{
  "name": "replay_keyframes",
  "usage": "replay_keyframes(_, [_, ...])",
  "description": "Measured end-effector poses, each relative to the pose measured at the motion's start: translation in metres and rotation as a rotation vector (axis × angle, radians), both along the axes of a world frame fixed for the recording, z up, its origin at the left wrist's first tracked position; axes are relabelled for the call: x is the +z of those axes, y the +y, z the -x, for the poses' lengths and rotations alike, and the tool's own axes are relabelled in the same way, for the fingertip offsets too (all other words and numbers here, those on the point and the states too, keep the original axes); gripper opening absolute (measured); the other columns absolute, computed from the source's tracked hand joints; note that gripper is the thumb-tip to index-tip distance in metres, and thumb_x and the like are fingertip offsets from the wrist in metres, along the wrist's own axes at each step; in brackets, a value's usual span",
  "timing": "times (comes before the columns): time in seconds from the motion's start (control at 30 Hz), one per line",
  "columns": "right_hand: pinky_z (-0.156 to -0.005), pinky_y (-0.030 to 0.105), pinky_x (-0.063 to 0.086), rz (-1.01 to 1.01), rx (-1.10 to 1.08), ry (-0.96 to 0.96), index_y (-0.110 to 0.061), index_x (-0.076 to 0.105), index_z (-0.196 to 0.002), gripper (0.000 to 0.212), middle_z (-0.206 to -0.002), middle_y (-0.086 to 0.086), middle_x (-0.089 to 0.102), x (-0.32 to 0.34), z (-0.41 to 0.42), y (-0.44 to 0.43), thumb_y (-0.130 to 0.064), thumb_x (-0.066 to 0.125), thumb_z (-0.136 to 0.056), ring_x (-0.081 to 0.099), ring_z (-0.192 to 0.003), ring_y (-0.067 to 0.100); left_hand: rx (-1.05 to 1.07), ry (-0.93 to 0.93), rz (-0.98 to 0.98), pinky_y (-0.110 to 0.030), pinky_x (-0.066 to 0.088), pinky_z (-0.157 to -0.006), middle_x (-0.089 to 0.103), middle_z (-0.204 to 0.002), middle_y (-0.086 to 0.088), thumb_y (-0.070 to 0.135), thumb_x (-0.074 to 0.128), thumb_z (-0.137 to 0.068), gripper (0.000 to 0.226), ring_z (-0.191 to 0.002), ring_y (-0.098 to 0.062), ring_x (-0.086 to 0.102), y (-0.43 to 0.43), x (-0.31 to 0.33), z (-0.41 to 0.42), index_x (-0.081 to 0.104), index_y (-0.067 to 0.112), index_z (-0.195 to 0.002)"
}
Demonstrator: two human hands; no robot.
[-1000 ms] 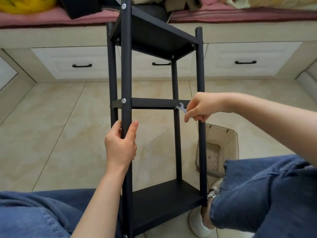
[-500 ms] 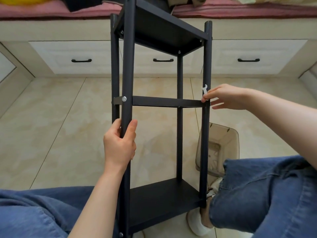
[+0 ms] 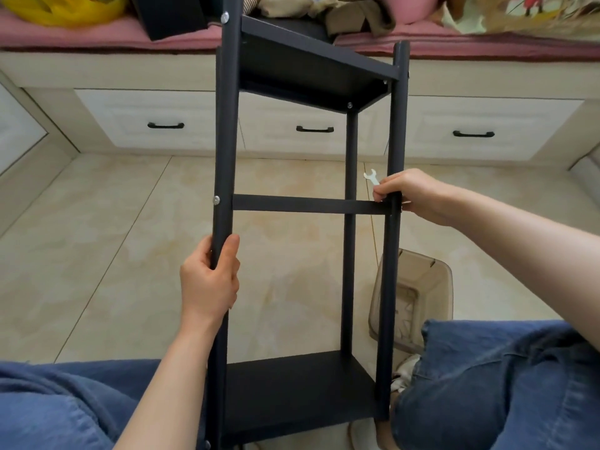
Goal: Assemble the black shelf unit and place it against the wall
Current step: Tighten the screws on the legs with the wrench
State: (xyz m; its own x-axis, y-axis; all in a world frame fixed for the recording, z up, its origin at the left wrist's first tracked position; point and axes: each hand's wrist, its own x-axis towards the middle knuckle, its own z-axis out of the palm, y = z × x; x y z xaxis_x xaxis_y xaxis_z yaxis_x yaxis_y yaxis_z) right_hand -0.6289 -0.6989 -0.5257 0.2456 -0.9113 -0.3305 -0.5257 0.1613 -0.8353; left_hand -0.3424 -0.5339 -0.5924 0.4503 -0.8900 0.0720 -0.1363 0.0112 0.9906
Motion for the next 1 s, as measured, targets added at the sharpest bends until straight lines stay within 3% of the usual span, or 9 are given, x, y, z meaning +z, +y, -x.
replay_keyframes(0.13, [-0.084,0.035,0.036,0.135,0.094,-0.059,-0.004,0.065,-0.072,0.024,-0.078,0.004,0.06,0.02,0.0,0.005,-0.01,0.056,-0.094,0.049,-0.086,0.022,0.055,-0.011,-0.005,-0.023,0.03,-0.034,0.044,-0.053,0.005,0.036,0.057,-0.102,0.026,-0.037,-0.012,0.037,-0.002,0.0,-0.01,0.058,0.024,-0.079])
replay_keyframes(0.37, [-0.058,0.024,0.035,0.129,0.19,-0.273,-0.003,0.069,-0.073,0.027,-0.071,-0.003,0.068,0.056,-0.008,0.012,-0.007,0.051,-0.093,0.056,-0.063,0.007,0.127,0.023,-0.042,-0.025,0.034,-0.033,0.047,-0.052,0.004,0.039,0.056,-0.102,0.03,-0.037,-0.014,0.04,-0.003,-0.004,-0.024,0.058,0.016,-0.083])
replay_keyframes(0.47, [-0.068,0.024,0.04,0.103,0.172,-0.435,-0.015,0.075,-0.065,0.029,-0.081,0.004,0.064,0.063,-0.016,0.016,-0.017,0.055,-0.086,0.056,-0.067,0.012,0.164,-0.013,-0.06,-0.026,0.036,-0.034,0.048,-0.052,0.003,0.039,0.055,-0.102,0.034,-0.039,-0.015,0.042,-0.004,-0.006,-0.028,0.058,0.011,-0.084])
replay_keyframes(0.53, [-0.081,0.033,0.038,0.089,0.125,-0.504,-0.014,0.077,-0.069,0.025,-0.089,0.005,0.065,0.065,-0.022,0.018,-0.023,0.057,-0.08,0.055,-0.07,0.013,0.18,-0.025,-0.064,-0.026,0.036,-0.035,0.049,-0.054,0.001,0.04,0.054,-0.103,0.035,-0.04,-0.016,0.043,-0.004,-0.008,-0.03,0.057,0.01,-0.084])
replay_keyframes(0.63, [-0.078,0.033,0.037,0.099,0.085,-0.503,-0.015,0.079,-0.073,0.025,-0.09,0.009,0.055,0.067,-0.03,0.022,-0.027,0.057,-0.079,0.053,-0.071,0.012,0.171,-0.044,-0.085,-0.025,0.039,-0.037,0.05,-0.057,0.0,0.042,0.052,-0.103,0.036,-0.043,-0.015,0.045,-0.006,-0.013,-0.033,0.058,0.01,-0.087])
replay_keyframes(0.7, [-0.061,0.027,0.03,0.07,0.067,-0.492,-0.018,0.078,-0.074,0.026,-0.078,0.001,0.052,0.069,-0.034,0.025,-0.032,0.057,-0.079,0.048,-0.069,0.012,0.151,-0.036,-0.125,-0.024,0.044,-0.041,0.051,-0.059,0.001,0.043,0.049,-0.104,0.035,-0.047,-0.016,0.048,-0.008,-0.018,-0.034,0.058,0.011,-0.091])
replay_keyframes(0.77, [-0.056,0.03,0.02,0.06,0.074,-0.469,-0.02,0.078,-0.074,0.027,-0.072,-0.002,0.05,0.073,-0.039,0.029,-0.035,0.057,-0.079,0.042,-0.067,0.011,0.136,-0.038,-0.171,-0.023,0.049,-0.047,0.053,-0.065,-0.001,0.043,0.044,-0.105,0.033,-0.054,-0.016,0.051,-0.012,-0.023,-0.036,0.058,0.014,-0.096])
replay_keyframes(0.9, [-0.047,0.018,0.034,0.071,0.089,-0.524,-0.018,0.078,-0.075,0.03,-0.07,-0.005,0.052,0.078,-0.047,0.037,-0.027,0.054,-0.09,0.047,-0.064,0.007,0.119,-0.046,-0.26,-0.028,0.051,-0.062,0.052,-0.079,-0.004,0.044,0.038,-0.106,0.028,-0.073,-0.02,0.055,-0.022,-0.028,-0.034,0.053,0.021,-0.103])
replay_keyframes(1.0, [-0.053,0.014,0.04,0.065,0.067,-0.561,-0.005,0.072,-0.089,0.026,-0.068,-0.014,0.061,0.082,-0.052,0.041,-0.021,0.051,-0.094,0.049,-0.063,0.006,0.101,-0.04,-0.321,-0.03,0.048,-0.073,0.054,-0.096,0.001,0.045,0.04,-0.105,0.035,-0.088,-0.019,0.057,-0.029,-0.028,-0.031,0.048,0.015,-0.122])
